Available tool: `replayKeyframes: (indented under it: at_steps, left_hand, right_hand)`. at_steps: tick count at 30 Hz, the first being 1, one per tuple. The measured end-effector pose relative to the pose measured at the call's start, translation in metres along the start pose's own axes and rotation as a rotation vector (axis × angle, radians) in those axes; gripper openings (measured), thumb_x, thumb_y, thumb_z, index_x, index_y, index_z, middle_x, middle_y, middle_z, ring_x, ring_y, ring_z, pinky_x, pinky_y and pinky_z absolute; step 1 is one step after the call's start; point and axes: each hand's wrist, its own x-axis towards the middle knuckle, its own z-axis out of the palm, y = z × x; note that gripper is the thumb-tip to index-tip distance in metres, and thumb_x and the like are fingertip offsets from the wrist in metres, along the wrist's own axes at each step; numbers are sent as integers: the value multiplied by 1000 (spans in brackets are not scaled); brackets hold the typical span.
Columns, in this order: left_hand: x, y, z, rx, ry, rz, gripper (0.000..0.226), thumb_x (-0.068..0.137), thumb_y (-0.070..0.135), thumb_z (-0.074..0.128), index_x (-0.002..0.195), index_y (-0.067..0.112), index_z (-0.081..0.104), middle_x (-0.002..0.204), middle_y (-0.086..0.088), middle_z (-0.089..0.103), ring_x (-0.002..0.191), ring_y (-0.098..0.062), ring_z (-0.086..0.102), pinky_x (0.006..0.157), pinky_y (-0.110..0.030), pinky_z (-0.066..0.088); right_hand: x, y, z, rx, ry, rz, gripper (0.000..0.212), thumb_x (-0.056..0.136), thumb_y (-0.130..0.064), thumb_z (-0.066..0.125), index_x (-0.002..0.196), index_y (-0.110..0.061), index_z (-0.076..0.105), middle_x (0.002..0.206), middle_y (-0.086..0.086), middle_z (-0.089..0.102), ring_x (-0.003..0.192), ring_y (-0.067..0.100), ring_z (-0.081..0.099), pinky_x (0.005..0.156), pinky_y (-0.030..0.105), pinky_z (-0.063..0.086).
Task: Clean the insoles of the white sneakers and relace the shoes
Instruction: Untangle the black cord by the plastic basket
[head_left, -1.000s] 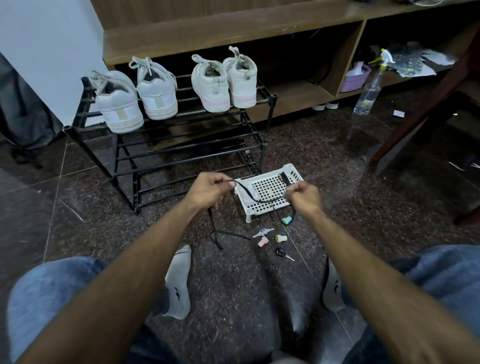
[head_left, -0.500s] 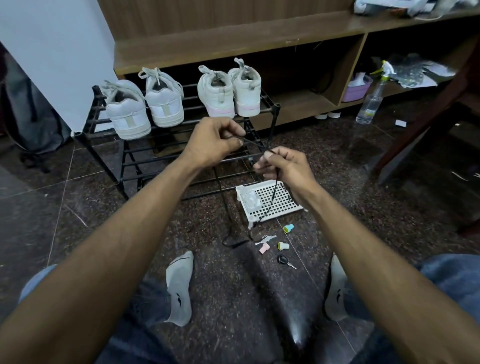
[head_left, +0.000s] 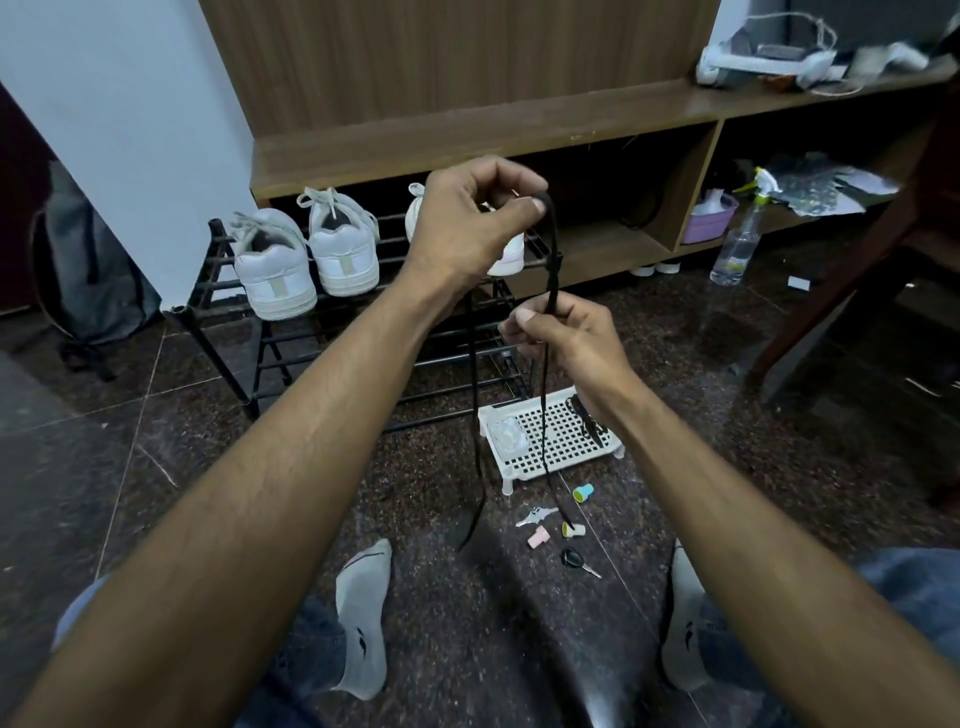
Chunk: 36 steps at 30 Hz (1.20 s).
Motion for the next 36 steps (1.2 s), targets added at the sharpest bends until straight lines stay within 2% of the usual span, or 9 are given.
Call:
replayKeyframes:
  at_steps: [3,6,11,15,19,25,28,33,36]
  left_hand:
    - [0,7,3,-51,3,-33,16,81,-6,65,89,8,68,66,-2,53,47,0,45,43,-12,33]
    - [-2,3,4,-25,-24,-35,31,73,-15,61,91,9,69,71,0,54,54,1,47,49,-11,37]
    - [-6,-4,1,172,-168,45,50,61,-16,55,93,20,69,91,5,55,60,11,50,58,-6,37]
    - [-7,-6,-2,340,-272,104,52,63,-10,55,100,23,71,99,9,46,89,5,51,70,-16,38]
    - [-7,-1,-4,555,-277,179,58,65,-12,51,101,28,72,97,16,41,79,12,46,63,-16,35]
    - [-9,-1,0,323,-243,203,54,57,-7,44,94,21,72,108,-10,52,74,-10,48,62,-22,44]
    - [-7,-2,1,248,-212,195,55,56,-9,46,91,25,72,108,-5,54,77,-9,51,67,-15,45]
    - [-6,8,4,64,-178,161,57,57,-16,47,89,26,70,106,1,55,76,-4,55,65,-15,46]
    - [-3,15,2,-31,-127,181,56,57,-19,49,87,23,70,106,-1,58,77,-4,56,64,-15,44]
  right_hand:
    - [-1,-2,3,41,-4,-16,8,87,-12,65,93,-16,68,94,3,74,94,18,69,89,44,49]
    - [-3,-3,7,66,-36,-21,14,83,-18,67,97,-19,67,100,5,73,100,21,68,87,39,49]
    - [-7,-1,11,40,-27,-24,6,92,-12,61,92,-13,67,94,8,73,92,16,68,76,31,46]
    - [-8,1,10,-5,-28,-30,14,95,-15,58,83,-13,66,88,4,73,80,7,66,72,31,44]
    - [-10,6,9,-32,15,-19,15,95,-12,58,81,-11,65,85,5,72,64,-3,59,64,23,40]
    - [-11,14,7,-25,18,3,12,94,-11,60,84,-8,67,86,7,71,67,-2,58,61,18,39]
    - [-10,14,7,18,-13,16,7,91,-9,63,96,-11,67,96,4,72,88,7,63,72,23,46]
    - [-7,11,19,31,-76,-8,29,87,-5,68,113,-15,62,112,9,68,100,8,63,80,19,50]
    - [-5,15,27,-49,-81,2,16,87,-6,68,103,-7,66,97,10,70,92,11,64,87,23,51]
